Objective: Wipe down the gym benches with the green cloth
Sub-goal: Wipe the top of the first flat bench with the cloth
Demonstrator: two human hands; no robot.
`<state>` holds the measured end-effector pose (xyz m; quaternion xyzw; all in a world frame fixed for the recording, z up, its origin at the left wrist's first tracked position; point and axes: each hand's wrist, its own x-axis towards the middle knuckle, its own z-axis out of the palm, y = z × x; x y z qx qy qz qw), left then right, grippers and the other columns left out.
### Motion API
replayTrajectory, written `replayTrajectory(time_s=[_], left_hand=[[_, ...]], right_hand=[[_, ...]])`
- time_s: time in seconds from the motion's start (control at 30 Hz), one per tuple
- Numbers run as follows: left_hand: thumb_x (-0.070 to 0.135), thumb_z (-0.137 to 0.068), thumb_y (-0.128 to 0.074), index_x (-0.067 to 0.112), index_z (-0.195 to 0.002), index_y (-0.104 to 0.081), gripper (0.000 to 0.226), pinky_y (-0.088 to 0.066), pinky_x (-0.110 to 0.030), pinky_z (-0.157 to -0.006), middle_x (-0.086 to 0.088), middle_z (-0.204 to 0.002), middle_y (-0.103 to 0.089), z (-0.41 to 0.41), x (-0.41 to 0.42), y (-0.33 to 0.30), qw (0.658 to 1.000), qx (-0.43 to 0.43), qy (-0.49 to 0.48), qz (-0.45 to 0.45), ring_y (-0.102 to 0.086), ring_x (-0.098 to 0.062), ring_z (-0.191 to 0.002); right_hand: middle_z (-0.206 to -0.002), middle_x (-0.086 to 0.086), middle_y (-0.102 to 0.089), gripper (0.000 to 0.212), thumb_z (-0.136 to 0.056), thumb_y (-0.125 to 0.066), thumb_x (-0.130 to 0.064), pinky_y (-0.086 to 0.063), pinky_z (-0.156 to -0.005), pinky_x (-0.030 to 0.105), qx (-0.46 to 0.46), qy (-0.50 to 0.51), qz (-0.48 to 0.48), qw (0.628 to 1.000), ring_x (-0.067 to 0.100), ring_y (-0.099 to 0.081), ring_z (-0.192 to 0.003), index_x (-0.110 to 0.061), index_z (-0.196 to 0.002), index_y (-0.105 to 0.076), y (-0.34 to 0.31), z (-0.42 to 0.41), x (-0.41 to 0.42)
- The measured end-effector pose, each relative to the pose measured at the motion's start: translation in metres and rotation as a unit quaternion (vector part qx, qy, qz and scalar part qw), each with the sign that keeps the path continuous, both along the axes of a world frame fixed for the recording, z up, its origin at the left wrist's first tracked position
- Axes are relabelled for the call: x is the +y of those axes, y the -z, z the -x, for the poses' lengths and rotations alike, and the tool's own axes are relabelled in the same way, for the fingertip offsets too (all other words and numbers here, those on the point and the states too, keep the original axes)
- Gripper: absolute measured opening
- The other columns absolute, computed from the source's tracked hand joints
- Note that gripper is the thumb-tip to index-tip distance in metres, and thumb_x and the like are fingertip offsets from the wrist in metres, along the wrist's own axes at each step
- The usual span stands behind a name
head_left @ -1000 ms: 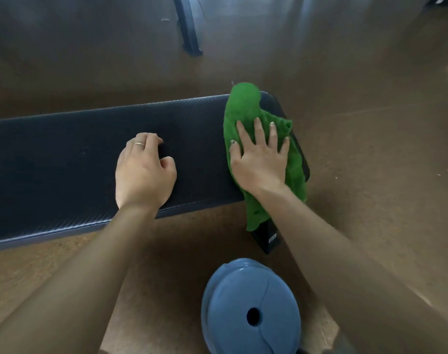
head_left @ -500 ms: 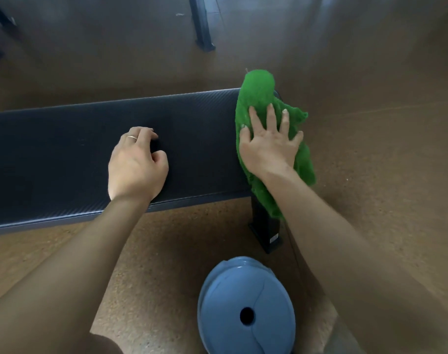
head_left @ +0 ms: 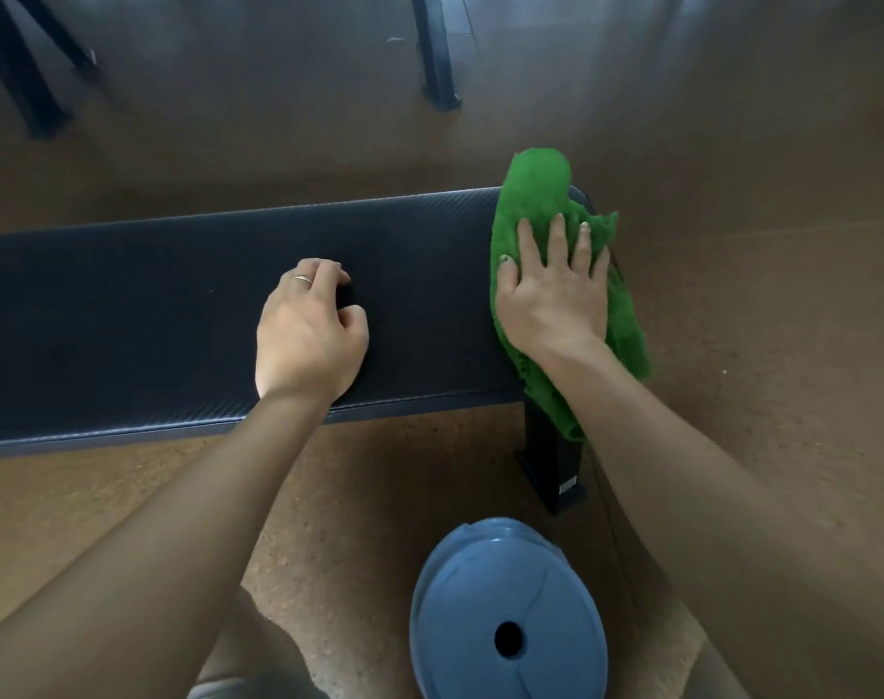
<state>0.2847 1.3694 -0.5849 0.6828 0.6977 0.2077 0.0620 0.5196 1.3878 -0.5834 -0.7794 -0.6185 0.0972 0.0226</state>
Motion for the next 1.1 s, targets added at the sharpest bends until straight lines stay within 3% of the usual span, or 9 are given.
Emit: replayTrajectory(time_s=[0.17,0.33,0.57,0.7,0.77,0.83,0.93,1.0,1.1], left_hand=[[0.011,-0.09,-0.05,0.011,-0.119,-0.062,0.031,-0.046,-0.042,-0.089,-0.001,-0.129,-0.06,0.001,-0.001,0.001,1.0,0.003,0.008,-0.016,-0.055,-0.028,-0.115],[0.014,-0.091,-0.049,0.018,-0.118,-0.061,0.03,-0.05,-0.041,-0.086,0.006,-0.131,-0.059,0.0,-0.002,0.0,1.0,-0.002,-0.005,-0.015,-0.056,-0.023,-0.114],[0.016,-0.093,-0.045,0.018,-0.118,-0.063,0.031,-0.05,-0.039,-0.086,0.006,-0.131,-0.06,0.004,0.0,0.006,0.999,-0.022,-0.005,-0.029,-0.059,-0.024,-0.111],[0.015,-0.098,-0.044,0.011,-0.121,-0.064,0.03,-0.044,-0.033,-0.081,-0.001,-0.127,-0.062,0.006,0.003,0.012,0.999,-0.022,0.021,-0.043,-0.059,-0.027,-0.105],[0.014,-0.1,-0.044,0.009,-0.12,-0.065,0.029,-0.045,-0.033,-0.086,-0.004,-0.126,-0.064,0.014,0.0,0.008,0.995,-0.057,0.061,-0.045,-0.06,-0.027,-0.107],[0.016,-0.101,-0.045,0.009,-0.118,-0.066,0.028,-0.049,-0.04,-0.089,-0.005,-0.122,-0.066,0.047,-0.007,-0.001,0.993,-0.069,0.074,-0.06,-0.061,-0.028,-0.107],[0.022,-0.1,-0.046,0.007,-0.113,-0.066,0.028,-0.051,-0.048,-0.085,-0.013,-0.116,-0.067,0.143,-0.016,-0.007,0.995,0.029,0.051,-0.08,-0.062,-0.037,-0.099],[0.022,-0.1,-0.049,0.006,-0.117,-0.065,0.028,-0.05,-0.052,-0.089,-0.016,-0.12,-0.064,0.199,-0.017,-0.006,0.996,0.077,0.023,-0.046,-0.06,-0.041,-0.103],[0.022,-0.098,-0.05,0.011,-0.122,-0.062,0.029,-0.044,-0.052,-0.1,-0.01,-0.128,-0.057,0.22,-0.016,-0.003,0.998,0.055,-0.001,-0.009,-0.053,-0.036,-0.114]], right_hand=[[-0.174,0.008,0.003,0.062,-0.107,-0.013,-0.046,0.007,-0.127,0.055,0.035,-0.145,-0.022,0.989,0.033,0.008,-0.159,-0.028,-0.166,-0.005,0.0,0.068,-0.027],[-0.174,0.001,0.003,0.059,-0.108,-0.015,-0.045,0.007,-0.127,0.053,0.048,-0.211,-0.024,0.976,0.025,0.009,-0.16,-0.033,-0.166,-0.007,0.005,0.045,-0.025],[-0.174,0.001,0.001,0.059,-0.109,-0.015,-0.044,0.004,-0.128,0.049,0.011,-0.135,-0.008,0.991,0.025,0.006,-0.16,-0.031,-0.166,-0.009,0.0,-0.008,0.012],[-0.174,0.006,0.002,0.062,-0.108,-0.012,-0.044,0.004,-0.128,0.05,-0.001,-0.096,-0.013,0.995,0.029,0.007,-0.16,-0.026,-0.166,-0.005,0.002,0.027,-0.002],[-0.174,0.006,0.003,0.062,-0.108,-0.012,-0.044,0.005,-0.128,0.05,0.0,-0.096,-0.014,0.995,0.03,0.007,-0.16,-0.025,-0.166,-0.003,0.001,0.056,-0.018],[-0.174,0.005,0.005,0.061,-0.108,-0.011,-0.044,0.006,-0.128,0.049,0.002,-0.105,-0.016,0.994,0.029,0.008,-0.16,-0.026,-0.166,-0.002,0.002,0.088,-0.032],[-0.174,0.007,0.003,0.061,-0.108,-0.011,-0.044,0.005,-0.128,0.05,0.005,-0.109,-0.026,0.994,0.03,0.007,-0.16,-0.026,-0.166,-0.003,0.004,0.134,-0.047],[-0.174,0.007,0.001,0.061,-0.108,-0.013,-0.044,0.005,-0.128,0.049,0.012,-0.102,-0.034,0.994,0.03,0.005,-0.16,-0.026,-0.166,-0.005,0.005,0.16,-0.052],[-0.174,0.005,0.002,0.062,-0.108,-0.014,-0.046,0.007,-0.128,0.047,0.025,-0.085,-0.024,0.996,0.027,0.007,-0.16,-0.028,-0.166,-0.005,0.002,0.192,-0.057]])
